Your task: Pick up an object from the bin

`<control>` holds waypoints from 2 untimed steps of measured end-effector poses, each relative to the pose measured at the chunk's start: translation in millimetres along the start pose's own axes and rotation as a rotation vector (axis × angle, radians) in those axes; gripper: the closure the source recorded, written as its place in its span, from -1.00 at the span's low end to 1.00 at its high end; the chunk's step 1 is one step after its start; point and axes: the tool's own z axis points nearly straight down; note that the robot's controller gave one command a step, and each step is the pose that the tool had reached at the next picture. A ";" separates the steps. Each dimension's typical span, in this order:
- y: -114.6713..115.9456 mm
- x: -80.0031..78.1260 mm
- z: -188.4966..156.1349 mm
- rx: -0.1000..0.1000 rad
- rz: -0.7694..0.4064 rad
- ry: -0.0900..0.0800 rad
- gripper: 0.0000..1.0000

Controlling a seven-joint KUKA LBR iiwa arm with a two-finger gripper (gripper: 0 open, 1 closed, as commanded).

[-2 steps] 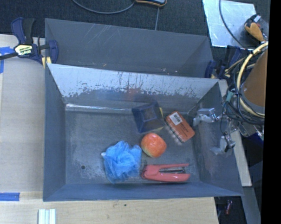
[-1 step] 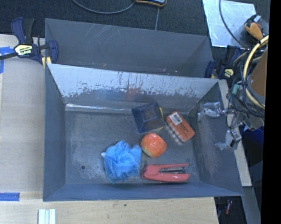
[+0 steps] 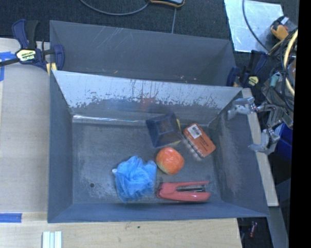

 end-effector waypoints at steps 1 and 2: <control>3.2 -5.4 -26.0 -0.001 -0.390 0.000 -1.00; -4.2 25.9 -28.6 -0.002 -0.316 0.000 -1.00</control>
Offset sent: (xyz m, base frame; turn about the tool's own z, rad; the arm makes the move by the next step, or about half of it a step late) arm -0.0467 -0.0355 0.0286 0.1242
